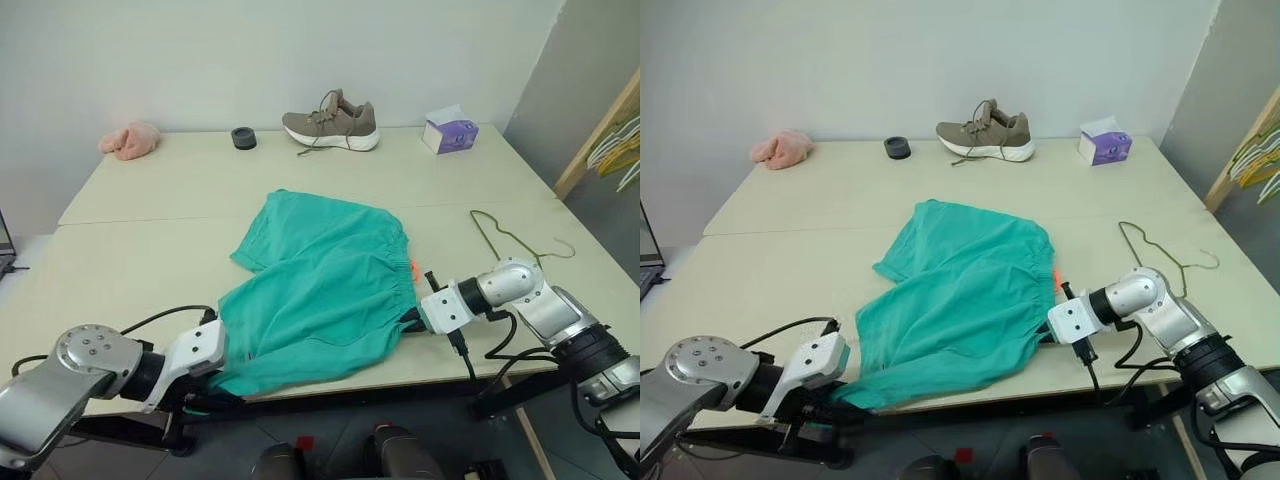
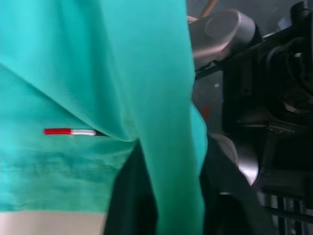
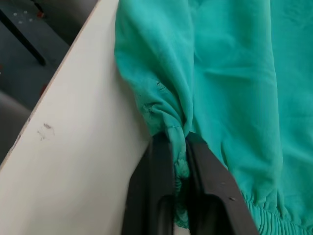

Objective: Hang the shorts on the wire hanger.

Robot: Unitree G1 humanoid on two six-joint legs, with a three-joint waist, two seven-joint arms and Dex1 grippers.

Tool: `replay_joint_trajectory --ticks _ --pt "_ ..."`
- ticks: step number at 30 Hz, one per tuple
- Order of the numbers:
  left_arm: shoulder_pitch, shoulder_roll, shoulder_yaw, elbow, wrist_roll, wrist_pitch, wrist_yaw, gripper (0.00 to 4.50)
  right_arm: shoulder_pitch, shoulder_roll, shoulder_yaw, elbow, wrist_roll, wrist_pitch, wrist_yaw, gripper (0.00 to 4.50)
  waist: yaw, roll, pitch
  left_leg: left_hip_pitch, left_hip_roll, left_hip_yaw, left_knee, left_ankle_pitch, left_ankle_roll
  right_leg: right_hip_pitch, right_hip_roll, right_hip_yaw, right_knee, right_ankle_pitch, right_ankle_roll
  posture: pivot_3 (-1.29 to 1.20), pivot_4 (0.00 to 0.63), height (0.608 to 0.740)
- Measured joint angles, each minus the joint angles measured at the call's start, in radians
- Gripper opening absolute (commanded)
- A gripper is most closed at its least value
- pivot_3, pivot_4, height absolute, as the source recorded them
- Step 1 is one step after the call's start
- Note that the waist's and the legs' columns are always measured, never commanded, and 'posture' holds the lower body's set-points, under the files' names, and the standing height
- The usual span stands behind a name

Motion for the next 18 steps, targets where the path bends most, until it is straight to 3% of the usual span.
replay_joint_trajectory --ticks 8,10,18 --pt "0.048 -0.003 0.056 -0.039 -0.064 -0.002 -0.034 4.31 0.052 -0.067 -0.050 -0.199 0.117 0.204 0.096 3.98 0.010 0.000 0.000 0.000 0.000 0.000 0.000 0.000 0.000 0.000 0.000 -0.001 0.000 0.000 0.000 -0.05 0.072 0.740" --pt "0.045 -0.010 0.072 -0.057 -0.093 0.000 -0.040 4.50 0.064 -0.078 -0.071 -0.255 0.160 0.281 0.109 4.48 0.017 0.000 0.000 0.000 0.000 0.000 0.000 0.000 0.000 0.000 0.000 -0.001 0.000 -0.001 0.002 -0.06 0.076 0.740" --pt "0.033 -0.049 0.098 -0.054 -0.166 -0.010 -0.064 4.50 0.128 -0.040 -0.294 -0.468 0.486 0.754 -0.059 4.48 0.024 0.000 0.000 0.000 0.001 0.000 0.000 0.000 0.000 0.000 0.000 -0.001 0.000 -0.003 0.002 -0.09 0.085 0.740"
